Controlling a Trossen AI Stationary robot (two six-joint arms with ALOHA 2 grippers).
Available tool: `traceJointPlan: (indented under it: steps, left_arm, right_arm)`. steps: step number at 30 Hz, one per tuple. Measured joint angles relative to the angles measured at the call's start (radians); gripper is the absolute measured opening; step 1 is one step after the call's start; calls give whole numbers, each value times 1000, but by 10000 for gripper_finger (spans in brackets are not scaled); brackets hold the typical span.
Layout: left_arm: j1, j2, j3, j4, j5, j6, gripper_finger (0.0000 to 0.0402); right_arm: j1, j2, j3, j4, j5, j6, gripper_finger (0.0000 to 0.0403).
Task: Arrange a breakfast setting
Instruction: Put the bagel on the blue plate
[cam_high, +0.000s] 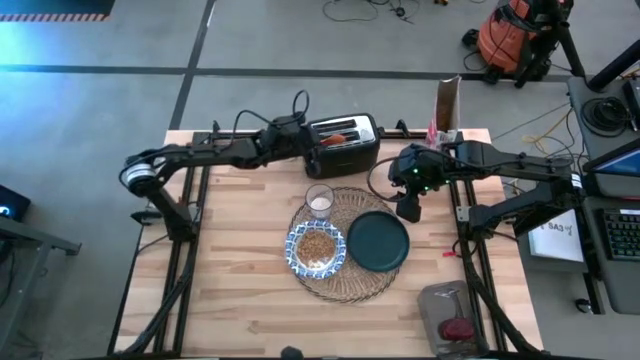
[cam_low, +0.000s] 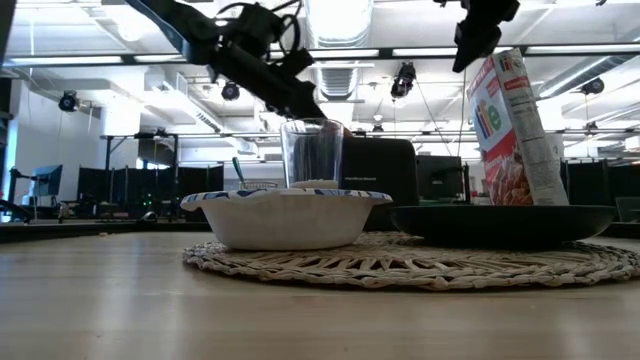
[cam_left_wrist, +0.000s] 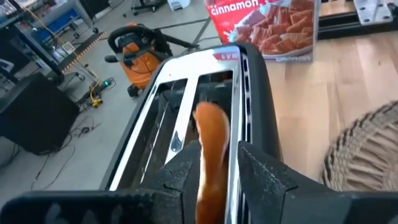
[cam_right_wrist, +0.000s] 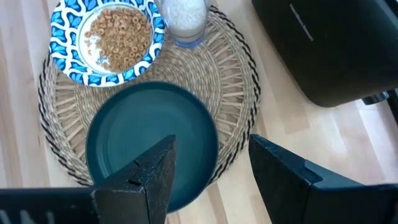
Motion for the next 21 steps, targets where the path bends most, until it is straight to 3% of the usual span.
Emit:
traceJointPlan:
  steps: [13, 17, 21]
  left_arm:
    - [18, 120, 154, -150, -34, 5, 140]
    - [17, 114, 153, -150, -33, -4, 117]
    - [18, 92, 145, -167, -32, -8, 69]
  right_arm:
    - [0, 0, -13, -1, 0, -3, 192]
    - [0, 0, -15, -1, -1, -9, 192]
    - [0, 0, -17, -2, -1, -8, 192]
